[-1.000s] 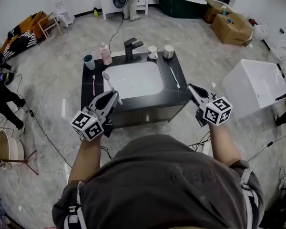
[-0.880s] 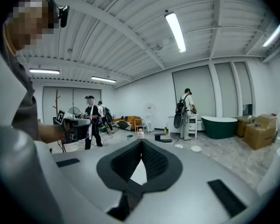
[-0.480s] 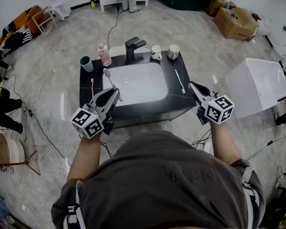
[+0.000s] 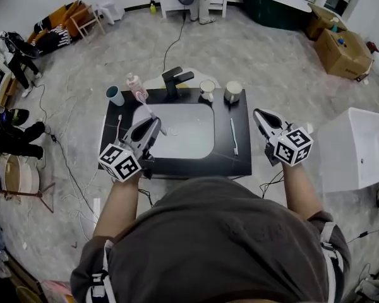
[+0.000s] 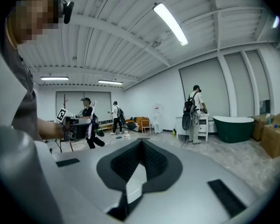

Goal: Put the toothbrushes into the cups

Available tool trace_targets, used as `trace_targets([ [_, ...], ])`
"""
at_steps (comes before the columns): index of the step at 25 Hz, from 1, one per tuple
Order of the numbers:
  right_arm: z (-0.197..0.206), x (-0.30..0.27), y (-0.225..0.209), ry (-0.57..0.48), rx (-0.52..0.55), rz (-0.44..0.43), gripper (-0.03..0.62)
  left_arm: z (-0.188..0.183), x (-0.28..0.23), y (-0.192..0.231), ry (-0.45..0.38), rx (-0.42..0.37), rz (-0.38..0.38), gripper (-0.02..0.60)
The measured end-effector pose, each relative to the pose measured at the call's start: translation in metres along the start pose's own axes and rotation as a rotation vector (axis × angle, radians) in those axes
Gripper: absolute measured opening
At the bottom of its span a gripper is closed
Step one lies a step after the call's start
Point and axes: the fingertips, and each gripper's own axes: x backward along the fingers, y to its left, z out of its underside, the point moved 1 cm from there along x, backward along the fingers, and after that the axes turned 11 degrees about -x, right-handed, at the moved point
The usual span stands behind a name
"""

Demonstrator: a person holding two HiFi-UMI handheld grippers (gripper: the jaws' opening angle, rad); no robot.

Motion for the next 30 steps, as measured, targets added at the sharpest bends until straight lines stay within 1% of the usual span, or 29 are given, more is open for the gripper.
trace_targets([
  [3, -0.007, -0.007, -0.039, -0.012, -0.028, -0.007, -0.008, 0.001, -0.031, -0.002, -0.006, 0.026, -0.038, 0.029],
  [5, -0.003, -0.013, -0.052, -0.024, -0.051, -0.005, -0.008, 0.006, -0.042, 0.0, 0.017, 0.013, -0.036, 0.029],
  [8, 0.002, -0.029, -0.059, -0.044, -0.062, 0.009, -0.008, 0.006, -0.054, 0.015, 0.032, -0.011, -0.016, 0.029],
  [12, 0.001, -0.047, -0.058, -0.066, -0.08, 0.064, -0.008, 0.009, -0.065, 0.043, 0.039, -0.014, 0.026, 0.029],
  [15, -0.001, -0.049, -0.055, -0.089, -0.09, 0.112, -0.008, 0.009, -0.076, 0.062, 0.025, -0.022, 0.065, 0.029],
  [17, -0.006, -0.05, -0.056, -0.105, -0.093, 0.137, -0.008, 0.008, -0.089, 0.075, 0.008, -0.021, 0.078, 0.029],
  [21, -0.019, -0.05, -0.061, -0.108, -0.071, 0.167, -0.008, 0.01, -0.123, 0.094, -0.022, 0.0, 0.087, 0.029],
  [24, -0.028, -0.05, -0.071, -0.111, -0.063, 0.176, -0.008, 0.017, -0.149, 0.103, -0.025, -0.016, 0.08, 0.029],
  [27, -0.031, -0.052, -0.088, -0.116, -0.067, 0.181, -0.008, 0.032, -0.176, 0.108, -0.018, -0.031, 0.074, 0.029],
  [30, -0.026, -0.055, -0.106, -0.111, -0.071, 0.183, -0.008, 0.054, -0.204, 0.112, -0.006, -0.026, 0.074, 0.029],
])
